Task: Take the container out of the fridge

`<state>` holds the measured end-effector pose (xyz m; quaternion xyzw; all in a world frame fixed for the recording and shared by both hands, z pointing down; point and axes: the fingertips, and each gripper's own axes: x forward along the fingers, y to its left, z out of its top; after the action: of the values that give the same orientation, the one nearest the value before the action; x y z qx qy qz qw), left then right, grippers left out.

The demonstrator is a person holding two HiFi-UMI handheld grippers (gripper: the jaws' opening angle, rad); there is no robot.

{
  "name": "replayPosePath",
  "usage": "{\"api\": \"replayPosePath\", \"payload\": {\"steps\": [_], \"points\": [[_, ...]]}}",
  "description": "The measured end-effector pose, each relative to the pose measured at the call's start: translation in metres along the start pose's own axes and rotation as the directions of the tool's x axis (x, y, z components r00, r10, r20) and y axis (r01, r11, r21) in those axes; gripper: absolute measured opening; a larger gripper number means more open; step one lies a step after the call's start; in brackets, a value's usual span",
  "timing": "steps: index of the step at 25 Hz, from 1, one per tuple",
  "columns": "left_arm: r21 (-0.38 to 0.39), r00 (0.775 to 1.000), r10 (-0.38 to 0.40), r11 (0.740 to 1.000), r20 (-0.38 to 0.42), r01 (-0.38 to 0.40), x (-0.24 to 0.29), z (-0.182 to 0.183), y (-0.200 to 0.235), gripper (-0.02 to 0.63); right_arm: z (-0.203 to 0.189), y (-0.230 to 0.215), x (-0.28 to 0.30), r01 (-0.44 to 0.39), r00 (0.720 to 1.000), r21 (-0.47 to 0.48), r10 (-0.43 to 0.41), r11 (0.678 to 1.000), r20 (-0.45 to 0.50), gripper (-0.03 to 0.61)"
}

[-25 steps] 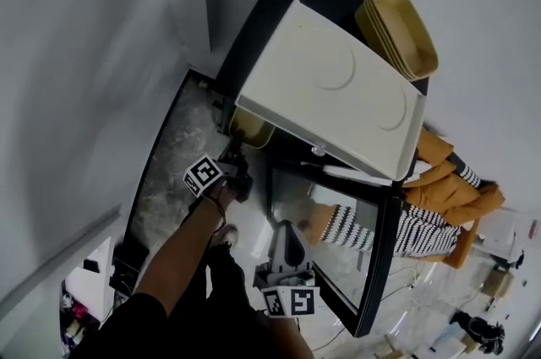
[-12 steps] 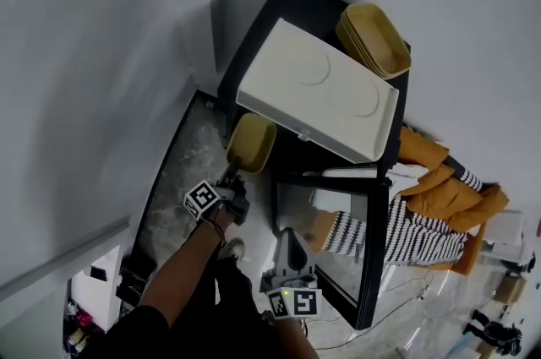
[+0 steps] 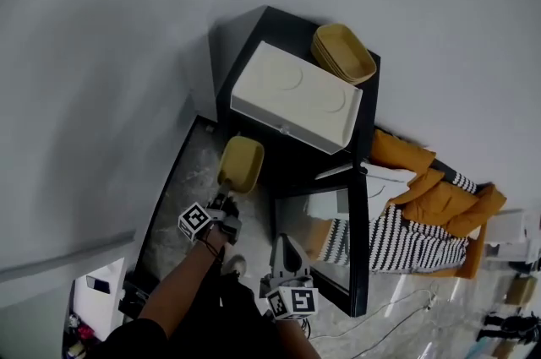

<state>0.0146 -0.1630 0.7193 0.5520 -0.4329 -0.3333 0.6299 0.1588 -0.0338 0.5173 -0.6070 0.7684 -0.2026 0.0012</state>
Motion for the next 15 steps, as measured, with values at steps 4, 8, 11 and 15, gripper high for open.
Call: {"api": "replayPosePath", "payload": {"steps": [4, 8, 11, 15], "points": [[0.014, 1.0, -0.02, 1.0, -0.002, 0.02, -0.026, -0.007, -0.022, 0.187, 0.008, 0.007, -0.017, -0.022, 1.0, -0.007, 0.022, 1.0, 0.022, 0.0], [0.009, 1.0, -0.015, 1.0, 0.008, 0.015, -0.059, -0.017, -0.041, 0.187, 0.013, 0.014, -0.039, -0.047, 0.998, -0.014, 0.048, 0.999, 0.042, 0.0], [0.006, 1.0, -0.004, 1.0, 0.009, 0.004, -0.089, -0.028, -0.053, 0.187, 0.02, 0.023, -0.056, -0.071, 0.996, -0.032, 0.073, 0.997, 0.05, 0.0], [0.025, 1.0, 0.006, 1.0, 0.008, -0.006, -0.133, -0.041, -0.06, 0.187, 0.025, 0.034, -0.078, -0.098, 0.993, -0.043, 0.101, 0.994, 0.059, 0.0]]}}
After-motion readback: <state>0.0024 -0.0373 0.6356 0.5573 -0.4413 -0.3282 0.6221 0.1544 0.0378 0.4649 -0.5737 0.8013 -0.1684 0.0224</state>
